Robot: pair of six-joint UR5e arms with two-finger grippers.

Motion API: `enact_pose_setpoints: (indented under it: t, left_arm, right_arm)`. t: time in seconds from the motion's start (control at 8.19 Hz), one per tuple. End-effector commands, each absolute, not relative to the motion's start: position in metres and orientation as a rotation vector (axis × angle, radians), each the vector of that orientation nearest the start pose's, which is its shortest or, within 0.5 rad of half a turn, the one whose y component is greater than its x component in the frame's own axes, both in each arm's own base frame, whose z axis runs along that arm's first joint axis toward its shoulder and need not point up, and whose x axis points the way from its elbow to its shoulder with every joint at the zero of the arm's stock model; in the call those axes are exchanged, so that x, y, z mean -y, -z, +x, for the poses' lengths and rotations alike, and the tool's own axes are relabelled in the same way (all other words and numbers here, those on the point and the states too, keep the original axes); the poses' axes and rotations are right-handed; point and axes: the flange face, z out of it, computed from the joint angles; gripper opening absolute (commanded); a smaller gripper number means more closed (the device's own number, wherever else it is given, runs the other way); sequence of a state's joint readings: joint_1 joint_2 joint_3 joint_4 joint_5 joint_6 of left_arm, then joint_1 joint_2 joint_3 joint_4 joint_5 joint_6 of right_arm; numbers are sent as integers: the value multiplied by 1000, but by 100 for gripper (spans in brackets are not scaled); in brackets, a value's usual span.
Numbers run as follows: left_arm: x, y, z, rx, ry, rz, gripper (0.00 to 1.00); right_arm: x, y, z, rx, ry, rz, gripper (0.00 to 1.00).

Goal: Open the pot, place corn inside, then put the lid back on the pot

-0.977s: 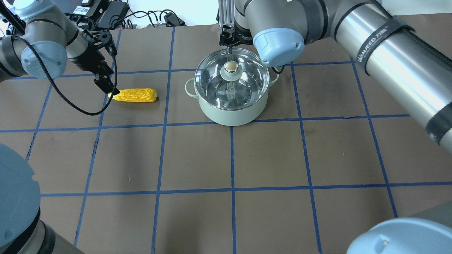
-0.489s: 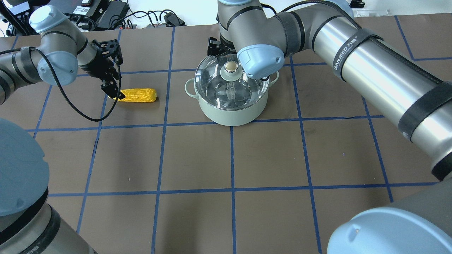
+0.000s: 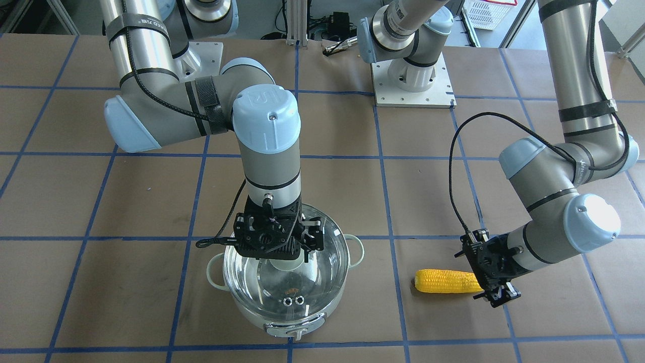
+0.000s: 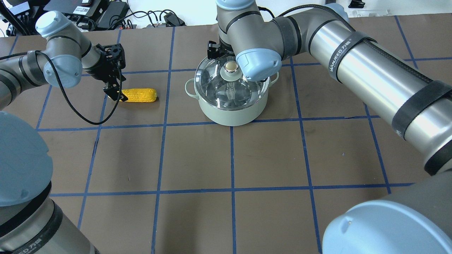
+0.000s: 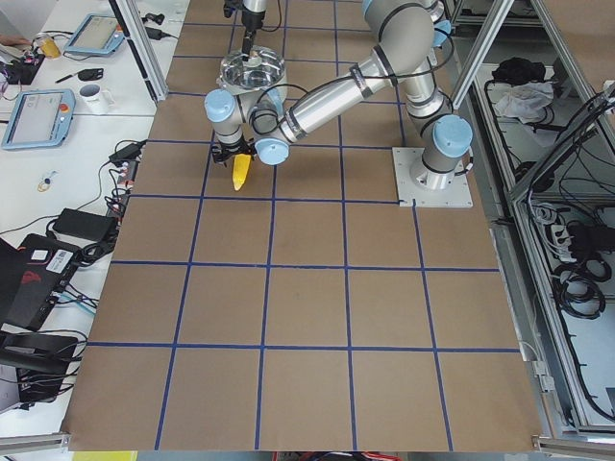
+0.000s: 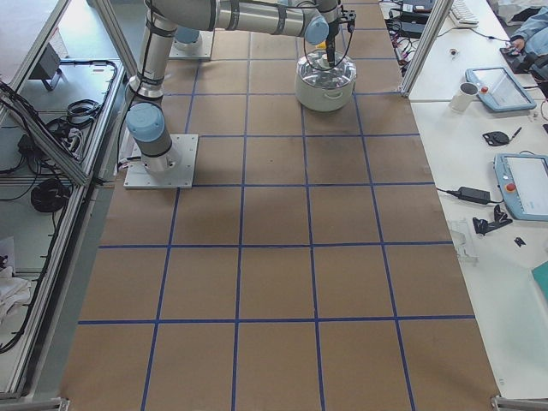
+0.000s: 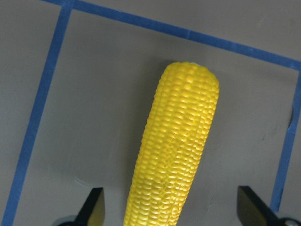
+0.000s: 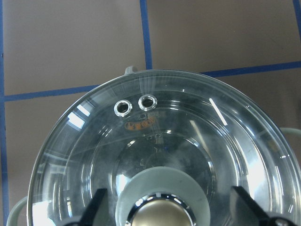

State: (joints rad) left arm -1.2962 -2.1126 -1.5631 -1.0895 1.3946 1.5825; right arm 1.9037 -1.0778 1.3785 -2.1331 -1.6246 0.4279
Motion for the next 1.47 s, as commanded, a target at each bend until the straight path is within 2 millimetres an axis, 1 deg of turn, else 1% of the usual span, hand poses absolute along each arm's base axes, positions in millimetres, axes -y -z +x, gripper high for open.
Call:
enact_pose_setpoints:
  t: [0.0, 0.12, 0.24, 0.37, 0.49, 0.61, 0.73, 0.85, 0.98, 1.1, 1.22, 1.34]
  left_arm:
    - [672, -203, 32, -2577, 178, 2058, 100]
    - [673, -199, 32, -2574, 180, 2057, 100]
    - [673, -199, 33, -2571, 182, 2058, 100]
    - [673, -197, 33, -2575, 179, 2058, 100]
    - [674, -192, 32, -2582, 174, 2061, 100]
    - [678, -190, 34, -2558, 200, 2048, 100]
    - [680, -186, 35, -2554, 207, 2038, 100]
    - [680, -185, 35, -2561, 203, 2030, 100]
    - [680, -186, 35, -2551, 204, 2036, 67]
    - [680, -185, 35, -2553, 200, 2031, 26]
    - [680, -184, 35, -2565, 194, 2021, 0]
    - [680, -186, 36, -2594, 187, 1984, 0]
  right_arm:
    - [619, -344, 350, -3066, 395, 156, 84]
    - [619, -344, 350, -3066, 395, 156, 82]
    - [619, -344, 350, -3066, 394, 161, 80]
    - [619, -343, 350, -3068, 388, 161, 73]
    - [619, -343, 350, -3068, 385, 158, 61]
    - [619, -343, 350, -3068, 385, 158, 52]
    - [618, -344, 351, -3057, 379, 158, 45]
    - [620, -348, 352, -3046, 386, 149, 40]
    - [620, -353, 352, -3043, 397, 142, 37]
    - [623, -364, 352, -3033, 425, 137, 37]
    - [623, -382, 352, -3020, 458, 130, 38]
    - [615, -401, 349, -3018, 470, 107, 38]
